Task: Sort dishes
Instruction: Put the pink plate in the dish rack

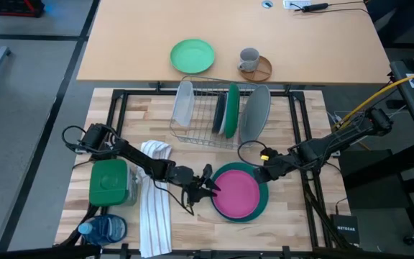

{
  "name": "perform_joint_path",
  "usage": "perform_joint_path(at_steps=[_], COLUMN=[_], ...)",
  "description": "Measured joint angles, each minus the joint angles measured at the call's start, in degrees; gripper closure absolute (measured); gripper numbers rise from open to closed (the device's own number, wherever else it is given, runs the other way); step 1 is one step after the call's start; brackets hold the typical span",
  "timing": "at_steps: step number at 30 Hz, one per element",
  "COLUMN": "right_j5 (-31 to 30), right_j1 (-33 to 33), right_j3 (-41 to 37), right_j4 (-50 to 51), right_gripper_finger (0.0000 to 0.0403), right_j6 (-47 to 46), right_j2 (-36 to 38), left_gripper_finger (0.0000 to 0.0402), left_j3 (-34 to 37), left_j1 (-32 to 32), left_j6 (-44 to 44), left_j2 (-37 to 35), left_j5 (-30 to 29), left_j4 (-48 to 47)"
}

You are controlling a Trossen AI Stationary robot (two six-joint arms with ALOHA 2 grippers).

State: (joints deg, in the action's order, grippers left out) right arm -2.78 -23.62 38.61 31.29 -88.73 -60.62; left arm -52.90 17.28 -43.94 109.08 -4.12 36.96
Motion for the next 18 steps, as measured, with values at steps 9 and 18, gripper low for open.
perform_joint_path(at_steps=[9, 18], right_j5=[-3.74, -3.69], right_j1=[0.00, 0.00], right_j3=[0.00, 0.00], right_j4=[0.23, 1.65], right_gripper_finger=[0.0372, 0.0313], right_j6=[1.29, 2.13], right_j2=[-0.78, -2.29], left_gripper_finger=[0.0279, 0.0279], left_j3=[-0.01, 0.00], left_j1=[-0.02, -0.11], left_j6=[0.29, 0.44], left_j2=[0.00, 0.00], left_j5=[0.00, -0.02], left_j4=[-0.29, -0.40])
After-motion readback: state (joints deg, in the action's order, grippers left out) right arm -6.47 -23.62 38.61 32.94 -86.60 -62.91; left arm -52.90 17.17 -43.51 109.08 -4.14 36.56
